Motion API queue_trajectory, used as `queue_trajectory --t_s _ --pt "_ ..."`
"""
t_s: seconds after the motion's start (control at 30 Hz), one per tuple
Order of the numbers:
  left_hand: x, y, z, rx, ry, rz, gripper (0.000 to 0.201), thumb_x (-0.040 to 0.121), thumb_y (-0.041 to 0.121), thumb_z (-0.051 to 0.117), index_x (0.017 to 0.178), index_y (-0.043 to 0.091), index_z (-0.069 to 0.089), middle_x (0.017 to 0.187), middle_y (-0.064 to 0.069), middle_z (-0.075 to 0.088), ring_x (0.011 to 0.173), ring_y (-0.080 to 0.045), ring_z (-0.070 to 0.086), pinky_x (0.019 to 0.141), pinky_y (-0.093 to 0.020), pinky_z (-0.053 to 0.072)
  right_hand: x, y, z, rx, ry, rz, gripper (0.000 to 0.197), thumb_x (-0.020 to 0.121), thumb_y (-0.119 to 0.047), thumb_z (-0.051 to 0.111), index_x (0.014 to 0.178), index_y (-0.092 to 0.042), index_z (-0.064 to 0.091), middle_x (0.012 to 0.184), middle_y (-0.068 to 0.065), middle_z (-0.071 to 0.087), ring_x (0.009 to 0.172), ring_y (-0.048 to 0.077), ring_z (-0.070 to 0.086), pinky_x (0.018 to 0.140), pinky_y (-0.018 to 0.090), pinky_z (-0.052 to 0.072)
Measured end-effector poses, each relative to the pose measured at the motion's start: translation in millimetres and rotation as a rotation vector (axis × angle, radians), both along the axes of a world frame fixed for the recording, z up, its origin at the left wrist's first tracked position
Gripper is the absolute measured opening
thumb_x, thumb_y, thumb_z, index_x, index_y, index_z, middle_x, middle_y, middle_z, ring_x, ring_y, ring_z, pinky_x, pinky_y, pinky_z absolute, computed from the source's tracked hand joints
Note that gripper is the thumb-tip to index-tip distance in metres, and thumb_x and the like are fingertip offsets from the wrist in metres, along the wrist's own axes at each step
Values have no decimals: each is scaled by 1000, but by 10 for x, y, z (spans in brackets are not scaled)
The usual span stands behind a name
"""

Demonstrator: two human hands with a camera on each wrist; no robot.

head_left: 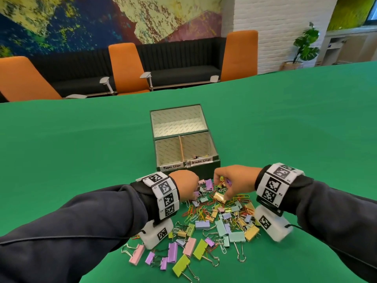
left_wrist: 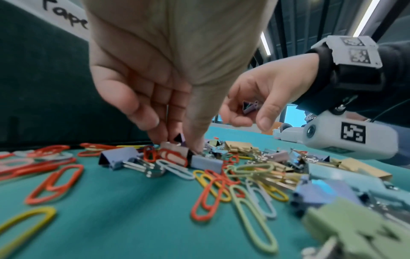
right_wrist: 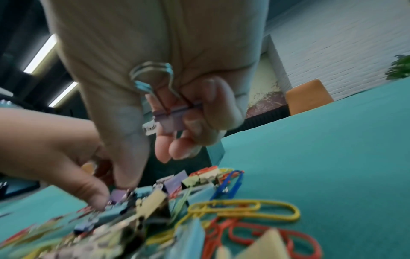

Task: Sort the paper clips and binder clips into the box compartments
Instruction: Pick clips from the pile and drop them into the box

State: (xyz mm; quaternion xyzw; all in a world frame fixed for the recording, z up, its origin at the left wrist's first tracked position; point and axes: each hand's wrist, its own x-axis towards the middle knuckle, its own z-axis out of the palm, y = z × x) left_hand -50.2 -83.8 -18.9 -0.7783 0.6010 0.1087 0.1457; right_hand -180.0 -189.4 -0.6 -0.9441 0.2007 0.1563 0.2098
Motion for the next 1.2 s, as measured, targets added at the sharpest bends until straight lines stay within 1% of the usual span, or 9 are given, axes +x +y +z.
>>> queue_trajectory --t_s 0.13,0.27,0.37,0.5,0.63,0.7,0.9,1.07,1.2 --pt "14 35 -6 17 61 55 29 88 26 58 107 4 62 100 -8 64 92 -23 59 79 -31 46 108 138 -59 -98 133 109 36 79 -22 70 110 -14 52 76 -9 44 81 15 45 56 17 32" --pt "56 105 45 -54 256 132 11 86 24 62 82 14 59 81 3 57 79 -14 51 69 -23 43 192 158 -92 -157 166 138 26 79 -20 70 90 -16 46 70 -7 41 65 12 40 53 18 31" --pt "142 221 99 -211 368 157 25 82 19 66 67 22 46 70 10 49 69 -11 48 55 -17 35 174 130 -109 -142 144 125 24 78 -17 69 83 -16 45 69 -6 42 60 9 36 54 19 31" --pt "230 382 155 -390 578 204 19 80 16 68 72 21 52 68 9 55 57 -3 47 55 -13 39 109 96 -108 -53 75 108 27 76 -11 69 78 -20 44 70 -7 42 60 9 37 54 19 33" --pt "287 489 161 -482 770 272 21 86 8 57 103 21 60 68 3 54 55 -8 48 53 -17 41 77 -31 49 101 -90 17 24 83 -13 62 105 -21 57 71 -10 46 58 4 42 54 16 35" --pt "298 489 184 -476 806 318 21 90 8 49 96 23 62 64 -3 51 53 -13 47 53 -22 41 74 -97 150 257 -198 -79 13 88 -13 56 97 -21 61 64 -9 49 49 2 41 48 14 34" --pt "255 139 465 -582 663 292 5 91 17 53 95 18 55 70 1 55 55 -10 49 51 -17 43 179 -240 347 451 -428 -347 13 90 -10 54 80 -17 58 58 -3 47 46 8 38 39 15 30" --pt "315 -320 608 -631 410 342 22 86 21 59 106 11 57 101 -6 62 84 -19 60 76 -31 51 374 -328 476 356 -465 -439 15 90 -11 53 76 -17 54 64 0 49 50 10 39 44 20 34" --pt "364 -322 614 -665 419 385 26 89 17 54 115 11 55 108 -7 63 94 -22 62 83 -33 51 602 -339 562 370 -536 -463 13 90 -13 54 77 -14 53 70 2 53 55 11 47 52 21 45"
